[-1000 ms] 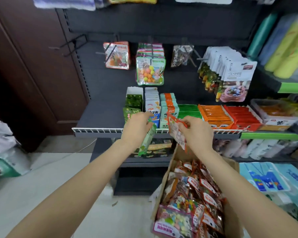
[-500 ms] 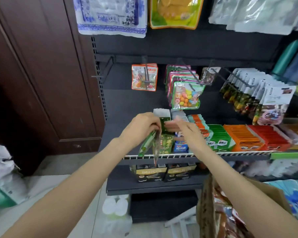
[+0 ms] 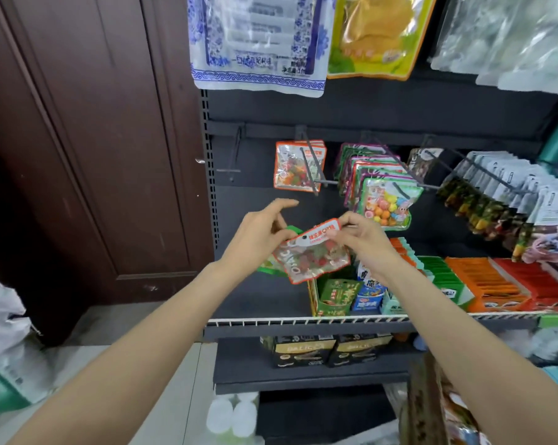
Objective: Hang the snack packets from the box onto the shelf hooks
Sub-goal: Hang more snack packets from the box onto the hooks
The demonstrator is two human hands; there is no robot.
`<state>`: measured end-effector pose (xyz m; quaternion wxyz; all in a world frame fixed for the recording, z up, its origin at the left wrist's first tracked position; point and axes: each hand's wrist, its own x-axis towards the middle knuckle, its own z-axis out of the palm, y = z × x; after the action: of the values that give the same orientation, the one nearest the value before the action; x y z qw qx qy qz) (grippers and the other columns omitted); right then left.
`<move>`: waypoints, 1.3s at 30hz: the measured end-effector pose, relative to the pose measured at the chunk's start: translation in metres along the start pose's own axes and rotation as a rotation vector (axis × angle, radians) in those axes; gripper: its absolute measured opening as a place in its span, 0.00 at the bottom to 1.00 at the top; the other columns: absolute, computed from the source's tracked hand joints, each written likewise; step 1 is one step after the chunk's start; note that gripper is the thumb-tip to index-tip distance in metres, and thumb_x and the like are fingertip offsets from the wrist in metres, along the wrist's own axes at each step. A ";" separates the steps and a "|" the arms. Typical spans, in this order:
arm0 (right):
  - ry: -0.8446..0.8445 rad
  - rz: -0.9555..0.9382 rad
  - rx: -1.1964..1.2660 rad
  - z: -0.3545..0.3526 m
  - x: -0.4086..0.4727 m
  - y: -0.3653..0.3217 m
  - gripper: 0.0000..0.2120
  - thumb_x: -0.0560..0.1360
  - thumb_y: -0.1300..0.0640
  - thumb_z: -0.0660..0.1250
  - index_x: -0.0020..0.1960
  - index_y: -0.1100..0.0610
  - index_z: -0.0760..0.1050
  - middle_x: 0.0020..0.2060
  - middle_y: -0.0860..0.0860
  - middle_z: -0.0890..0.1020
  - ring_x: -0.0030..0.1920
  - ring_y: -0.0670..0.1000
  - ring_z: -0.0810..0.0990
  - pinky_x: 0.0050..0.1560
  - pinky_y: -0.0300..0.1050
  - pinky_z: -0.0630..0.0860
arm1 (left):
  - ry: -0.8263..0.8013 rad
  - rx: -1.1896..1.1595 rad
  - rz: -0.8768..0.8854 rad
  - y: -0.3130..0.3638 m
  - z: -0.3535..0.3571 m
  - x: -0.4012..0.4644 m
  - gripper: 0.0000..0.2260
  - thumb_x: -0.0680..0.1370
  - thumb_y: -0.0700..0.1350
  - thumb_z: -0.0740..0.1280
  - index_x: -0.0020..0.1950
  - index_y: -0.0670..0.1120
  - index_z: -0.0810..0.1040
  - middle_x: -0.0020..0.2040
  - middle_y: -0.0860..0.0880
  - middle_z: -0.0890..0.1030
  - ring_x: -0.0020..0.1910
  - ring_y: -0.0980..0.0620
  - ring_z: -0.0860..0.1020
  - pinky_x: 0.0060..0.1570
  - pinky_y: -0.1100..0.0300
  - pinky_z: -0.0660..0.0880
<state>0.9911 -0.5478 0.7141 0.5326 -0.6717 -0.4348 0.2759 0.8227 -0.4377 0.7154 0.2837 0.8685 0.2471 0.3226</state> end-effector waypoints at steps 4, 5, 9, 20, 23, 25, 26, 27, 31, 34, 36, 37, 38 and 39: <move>0.147 -0.097 0.001 -0.002 0.009 -0.012 0.03 0.76 0.61 0.66 0.45 0.59 0.72 0.38 0.53 0.83 0.34 0.45 0.82 0.33 0.40 0.76 | 0.180 0.193 -0.092 -0.008 -0.005 0.009 0.05 0.75 0.41 0.67 0.50 0.45 0.82 0.44 0.48 0.82 0.45 0.48 0.79 0.47 0.56 0.74; 0.171 -0.110 0.023 -0.001 0.011 -0.015 0.03 0.77 0.61 0.65 0.45 0.58 0.72 0.39 0.53 0.84 0.35 0.46 0.82 0.33 0.41 0.77 | 0.208 0.229 -0.112 -0.006 -0.006 0.011 0.06 0.76 0.41 0.66 0.50 0.44 0.81 0.46 0.47 0.82 0.46 0.47 0.79 0.47 0.54 0.74; 0.300 -0.144 0.040 0.006 0.021 -0.022 0.04 0.78 0.60 0.64 0.47 0.60 0.71 0.38 0.50 0.83 0.30 0.40 0.79 0.28 0.35 0.72 | 0.273 0.365 -0.105 -0.002 -0.008 0.015 0.08 0.79 0.42 0.61 0.54 0.43 0.79 0.49 0.46 0.79 0.49 0.45 0.76 0.43 0.55 0.68; 0.544 -0.251 -0.265 0.017 0.033 -0.012 0.09 0.77 0.60 0.64 0.42 0.58 0.66 0.25 0.48 0.65 0.25 0.47 0.62 0.23 0.33 0.60 | 0.275 0.402 -0.119 0.002 -0.009 0.030 0.10 0.79 0.42 0.60 0.56 0.44 0.78 0.48 0.46 0.80 0.48 0.43 0.77 0.43 0.52 0.72; 0.594 -0.241 -0.404 0.019 0.046 -0.008 0.10 0.77 0.58 0.65 0.41 0.58 0.66 0.26 0.48 0.67 0.25 0.46 0.63 0.25 0.36 0.60 | 0.269 0.405 -0.129 -0.001 -0.008 0.036 0.09 0.79 0.42 0.61 0.55 0.42 0.78 0.46 0.45 0.80 0.47 0.43 0.77 0.43 0.52 0.72; 0.608 -0.214 -0.505 0.019 0.062 -0.008 0.11 0.77 0.57 0.65 0.39 0.58 0.65 0.27 0.47 0.67 0.27 0.46 0.65 0.27 0.41 0.60 | 0.240 0.361 -0.160 -0.005 -0.007 0.043 0.08 0.78 0.42 0.63 0.54 0.42 0.78 0.44 0.44 0.81 0.45 0.42 0.78 0.44 0.51 0.75; 0.606 -0.195 -0.535 0.020 0.071 -0.010 0.11 0.77 0.57 0.65 0.39 0.58 0.65 0.28 0.47 0.67 0.28 0.46 0.66 0.27 0.42 0.59 | 0.222 0.325 -0.184 -0.007 -0.006 0.047 0.07 0.78 0.42 0.64 0.53 0.42 0.78 0.42 0.43 0.81 0.43 0.42 0.79 0.44 0.50 0.77; 0.594 -0.167 -0.559 0.020 0.082 -0.010 0.10 0.77 0.59 0.64 0.39 0.58 0.66 0.28 0.47 0.68 0.29 0.46 0.68 0.28 0.42 0.59 | 0.210 0.280 -0.212 -0.010 -0.006 0.052 0.06 0.77 0.42 0.65 0.51 0.42 0.78 0.41 0.43 0.81 0.42 0.42 0.80 0.44 0.50 0.78; 0.533 -0.026 -0.656 0.022 0.129 -0.010 0.05 0.78 0.60 0.61 0.44 0.59 0.69 0.34 0.51 0.70 0.36 0.52 0.70 0.35 0.46 0.66 | 0.209 0.139 -0.294 -0.019 -0.004 0.065 0.03 0.76 0.40 0.67 0.46 0.41 0.79 0.37 0.42 0.82 0.36 0.43 0.81 0.41 0.49 0.80; 0.438 0.024 -0.646 0.025 0.158 -0.015 0.05 0.80 0.62 0.57 0.46 0.60 0.70 0.37 0.54 0.71 0.37 0.52 0.72 0.37 0.41 0.71 | 0.212 0.103 -0.311 -0.023 -0.001 0.070 0.02 0.76 0.40 0.67 0.45 0.41 0.78 0.37 0.42 0.82 0.34 0.45 0.82 0.39 0.50 0.81; 0.495 0.009 -0.662 0.025 0.171 -0.023 0.05 0.79 0.64 0.57 0.51 0.63 0.72 0.40 0.58 0.74 0.43 0.59 0.77 0.43 0.48 0.75 | 0.210 0.050 -0.328 -0.024 -0.002 0.073 0.02 0.76 0.40 0.67 0.44 0.42 0.77 0.35 0.43 0.82 0.31 0.47 0.82 0.38 0.51 0.82; 0.489 0.011 -0.635 0.025 0.176 -0.024 0.05 0.79 0.64 0.57 0.52 0.63 0.71 0.39 0.58 0.74 0.44 0.60 0.77 0.46 0.49 0.77 | 0.205 0.023 -0.337 -0.025 -0.003 0.074 0.02 0.77 0.40 0.67 0.44 0.42 0.77 0.35 0.43 0.82 0.30 0.49 0.82 0.37 0.53 0.82; 0.472 -0.003 -0.571 0.025 0.180 -0.023 0.06 0.80 0.64 0.57 0.53 0.64 0.71 0.38 0.57 0.72 0.44 0.61 0.77 0.46 0.46 0.77 | 0.203 -0.001 -0.344 -0.024 -0.004 0.075 0.02 0.77 0.40 0.68 0.44 0.43 0.77 0.35 0.44 0.82 0.30 0.51 0.82 0.37 0.54 0.82; 0.430 0.008 -0.475 0.023 0.180 -0.020 0.09 0.80 0.64 0.56 0.57 0.66 0.70 0.38 0.57 0.72 0.45 0.61 0.77 0.45 0.41 0.77 | 0.207 -0.027 -0.352 -0.023 -0.005 0.075 0.02 0.77 0.40 0.68 0.44 0.43 0.77 0.35 0.43 0.82 0.30 0.51 0.82 0.36 0.55 0.82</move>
<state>1.0506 -0.3771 0.7433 0.4396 -0.8219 -0.3616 0.0205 0.8638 -0.3732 0.7351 0.3206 0.7702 0.4186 0.3589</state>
